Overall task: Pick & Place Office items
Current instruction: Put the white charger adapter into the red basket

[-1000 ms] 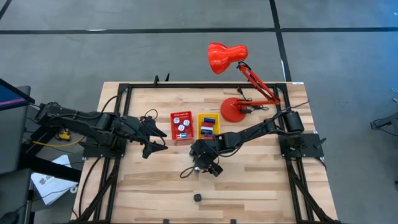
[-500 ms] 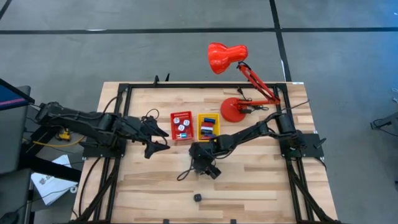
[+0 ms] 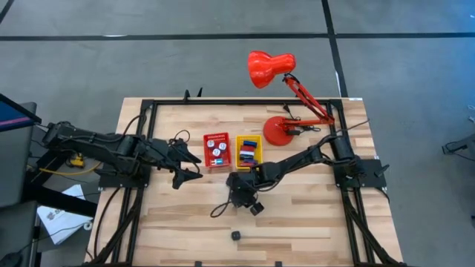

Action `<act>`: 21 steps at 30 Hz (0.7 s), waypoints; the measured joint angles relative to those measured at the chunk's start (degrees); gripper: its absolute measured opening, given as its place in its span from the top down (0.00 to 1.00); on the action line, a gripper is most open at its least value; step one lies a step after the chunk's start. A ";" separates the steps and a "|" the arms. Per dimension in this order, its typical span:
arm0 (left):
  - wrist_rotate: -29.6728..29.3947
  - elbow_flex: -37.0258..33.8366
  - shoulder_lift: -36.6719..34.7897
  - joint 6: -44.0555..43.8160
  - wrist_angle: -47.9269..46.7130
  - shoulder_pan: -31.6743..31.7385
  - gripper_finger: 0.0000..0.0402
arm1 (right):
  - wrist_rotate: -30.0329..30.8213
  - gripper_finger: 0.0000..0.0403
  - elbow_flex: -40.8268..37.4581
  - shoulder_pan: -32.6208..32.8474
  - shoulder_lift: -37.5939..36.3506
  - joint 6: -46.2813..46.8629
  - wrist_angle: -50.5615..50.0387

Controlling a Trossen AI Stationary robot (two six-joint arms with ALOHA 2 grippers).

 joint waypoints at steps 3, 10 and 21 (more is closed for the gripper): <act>0.04 0.00 0.00 0.01 0.00 0.00 0.22 | 0.93 0.69 0.03 -0.04 -2.14 7.02 -1.48; -0.93 0.00 0.00 2.01 6.06 0.00 0.22 | -2.05 0.67 1.02 -4.25 -15.64 27.15 -0.19; -3.30 0.01 5.83 38.93 30.35 -0.41 0.22 | -33.69 0.68 1.07 -11.69 -25.32 69.42 20.48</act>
